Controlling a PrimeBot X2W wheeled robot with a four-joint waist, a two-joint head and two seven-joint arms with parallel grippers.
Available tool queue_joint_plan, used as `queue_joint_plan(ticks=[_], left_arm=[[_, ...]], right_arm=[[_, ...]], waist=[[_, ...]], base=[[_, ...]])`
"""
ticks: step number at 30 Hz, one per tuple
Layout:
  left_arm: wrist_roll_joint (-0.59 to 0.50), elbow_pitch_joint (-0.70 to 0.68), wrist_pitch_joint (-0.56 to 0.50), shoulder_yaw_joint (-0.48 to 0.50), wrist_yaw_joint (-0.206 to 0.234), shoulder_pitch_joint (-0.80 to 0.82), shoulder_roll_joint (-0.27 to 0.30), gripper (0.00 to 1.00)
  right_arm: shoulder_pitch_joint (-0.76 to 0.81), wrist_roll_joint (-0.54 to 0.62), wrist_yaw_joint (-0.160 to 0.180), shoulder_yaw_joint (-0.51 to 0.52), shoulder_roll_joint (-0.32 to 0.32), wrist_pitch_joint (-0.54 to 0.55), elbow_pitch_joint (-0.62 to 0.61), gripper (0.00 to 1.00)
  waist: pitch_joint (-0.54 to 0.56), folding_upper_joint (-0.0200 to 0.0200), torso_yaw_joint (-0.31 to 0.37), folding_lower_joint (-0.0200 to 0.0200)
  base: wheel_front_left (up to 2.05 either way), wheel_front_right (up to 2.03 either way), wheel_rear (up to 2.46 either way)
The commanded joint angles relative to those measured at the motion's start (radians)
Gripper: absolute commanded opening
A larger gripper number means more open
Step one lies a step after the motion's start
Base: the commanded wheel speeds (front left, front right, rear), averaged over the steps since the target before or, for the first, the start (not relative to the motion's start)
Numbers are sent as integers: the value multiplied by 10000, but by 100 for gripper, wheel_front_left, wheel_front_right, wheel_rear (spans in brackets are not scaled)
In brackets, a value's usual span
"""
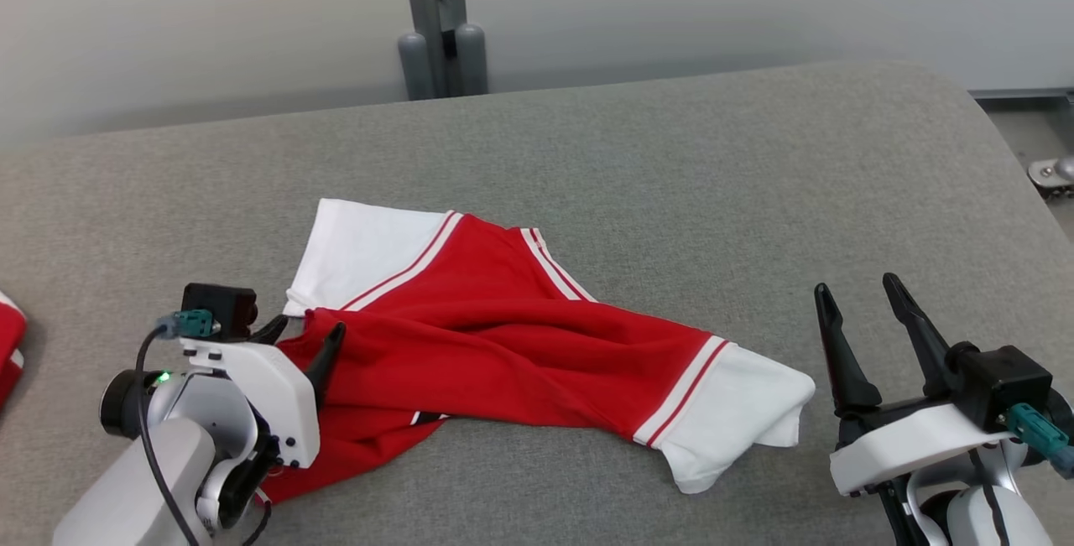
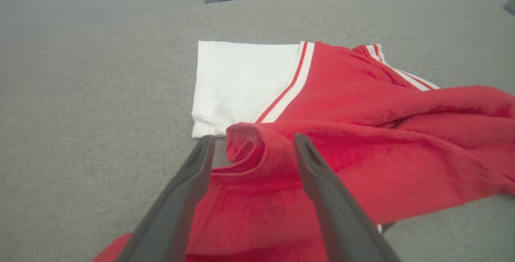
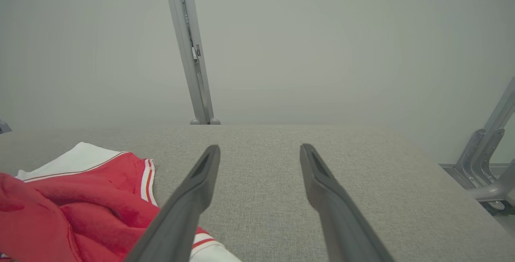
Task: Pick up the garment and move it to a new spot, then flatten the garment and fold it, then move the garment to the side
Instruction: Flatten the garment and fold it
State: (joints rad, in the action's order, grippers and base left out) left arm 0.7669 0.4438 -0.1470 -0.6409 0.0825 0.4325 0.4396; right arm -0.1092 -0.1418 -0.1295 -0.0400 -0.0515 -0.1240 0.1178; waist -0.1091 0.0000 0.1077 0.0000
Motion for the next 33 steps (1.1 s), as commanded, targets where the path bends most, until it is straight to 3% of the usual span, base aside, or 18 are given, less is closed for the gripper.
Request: queue_joint_plan(ticks=[1,2,3,4,5,11,15,24,33], left_arm=[[131,428,-106,-46,-274,312,-72,100],[181,924,-192,-115,-568,563,-189,82],[203,1139,-180,-135,-673,671,-269,47],[194,1342,-93,-132,-757,783,-310,27],[183,1513,14,-118,-829,900,-359,0],[-483,1628,970,-320,-906,1634,-458,0],[-1005,755,1803,-413,-733,1725,-284,0],[-1204,-1820,2885,-828,138,-1290,222,0],[-1133,-2029,3332,-1227,589,-3060,242,0]], right_arm=[[-117,-49,-23,22,-33,-118,77,100],[-192,-57,-22,45,-26,-151,121,100],[-226,-63,-23,58,-23,-181,139,100],[-260,-68,-22,69,-22,-212,150,100],[-286,-64,-23,80,-21,-224,169,100],[-291,-24,-23,340,-10,-314,214,100],[-336,23,-22,487,-14,-305,127,100],[-97,87,-20,750,-22,-243,-38,100],[-97,136,-20,769,-19,-38,-182,100]], waist=[[-190,0,178,0],[-251,0,226,0],[-272,0,237,0],[-292,0,245,0],[-311,0,251,0],[-343,0,4,0],[-379,0,-272,0],[-407,0,-889,0],[-218,0,-1354,0]], base=[[0,0,0],[0,0,0],[0,0,0],[0,0,0],[0,0,0],[0,0,0],[0,0,0],[0,0,0],[0,0,0]])
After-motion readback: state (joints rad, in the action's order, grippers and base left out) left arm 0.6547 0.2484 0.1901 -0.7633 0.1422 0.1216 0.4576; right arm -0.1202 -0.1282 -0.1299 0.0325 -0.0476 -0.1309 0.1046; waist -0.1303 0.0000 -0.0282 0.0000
